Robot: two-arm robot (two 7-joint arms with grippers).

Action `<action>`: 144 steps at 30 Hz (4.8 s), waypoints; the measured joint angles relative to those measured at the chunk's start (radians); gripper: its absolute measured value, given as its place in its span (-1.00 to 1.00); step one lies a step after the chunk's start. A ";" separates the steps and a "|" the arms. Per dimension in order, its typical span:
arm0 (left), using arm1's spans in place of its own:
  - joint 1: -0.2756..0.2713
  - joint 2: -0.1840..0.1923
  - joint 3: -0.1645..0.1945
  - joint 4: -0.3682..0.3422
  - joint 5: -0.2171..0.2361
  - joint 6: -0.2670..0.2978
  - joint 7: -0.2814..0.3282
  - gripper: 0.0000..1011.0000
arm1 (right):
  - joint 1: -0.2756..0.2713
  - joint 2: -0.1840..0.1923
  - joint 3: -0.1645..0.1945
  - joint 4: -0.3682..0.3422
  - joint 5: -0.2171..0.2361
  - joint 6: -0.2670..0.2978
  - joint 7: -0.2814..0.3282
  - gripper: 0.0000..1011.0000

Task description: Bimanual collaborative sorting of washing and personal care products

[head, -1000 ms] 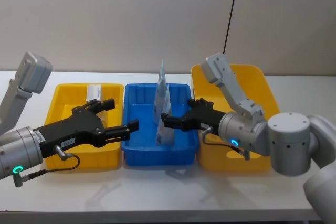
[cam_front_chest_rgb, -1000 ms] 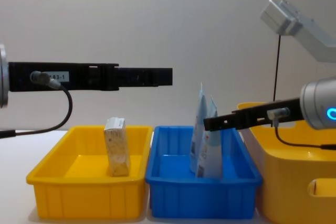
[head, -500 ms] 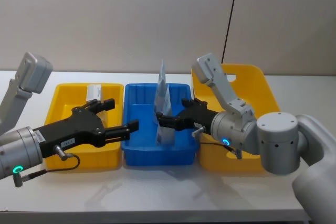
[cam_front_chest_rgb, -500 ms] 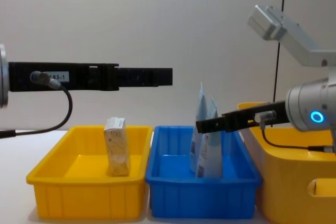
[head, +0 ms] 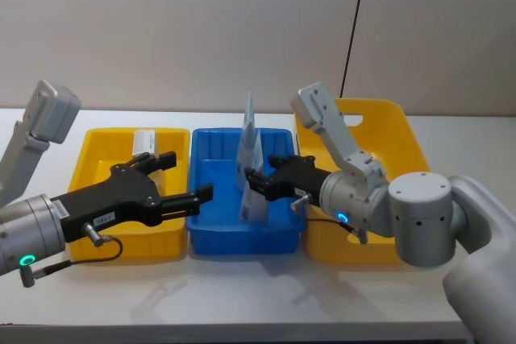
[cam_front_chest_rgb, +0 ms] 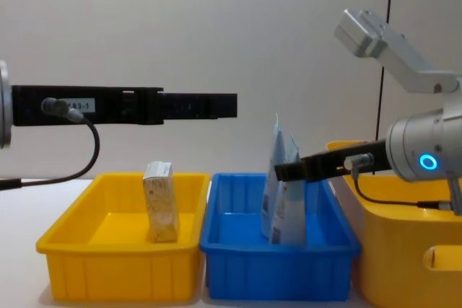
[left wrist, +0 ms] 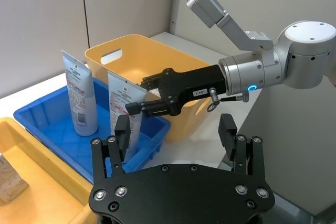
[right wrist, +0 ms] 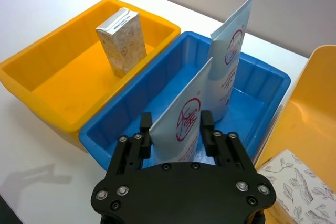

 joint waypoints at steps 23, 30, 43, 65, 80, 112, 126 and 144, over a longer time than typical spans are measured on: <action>0.000 0.000 0.000 0.000 0.000 0.000 0.000 0.98 | 0.002 -0.005 -0.002 0.004 -0.005 -0.002 -0.002 -0.94; 0.000 0.000 0.000 0.000 0.000 0.000 0.000 0.98 | -0.010 0.002 0.008 -0.018 -0.005 -0.002 -0.005 -0.94; 0.000 0.000 0.000 0.000 0.000 0.000 0.000 0.98 | -0.033 0.023 0.055 -0.115 0.008 -0.009 -0.006 -0.94; 0.000 0.000 0.000 0.000 0.000 0.000 0.000 0.98 | -0.032 0.061 0.196 -0.255 0.074 -0.044 0.009 -0.94; 0.000 0.000 0.000 0.000 0.000 0.000 0.000 0.98 | -0.038 0.117 0.282 -0.250 0.067 -0.082 -0.017 -0.94; 0.000 0.000 0.000 0.000 0.000 0.000 0.000 0.98 | -0.020 0.134 0.269 -0.134 0.021 -0.094 0.029 -0.44; 0.000 0.000 0.000 0.000 0.000 0.000 0.000 0.98 | -0.015 0.131 0.262 -0.119 0.016 -0.095 0.037 0.41; 0.000 0.000 0.000 0.000 0.000 0.000 0.000 0.98 | -0.013 0.130 0.260 -0.114 0.014 -0.096 0.039 0.98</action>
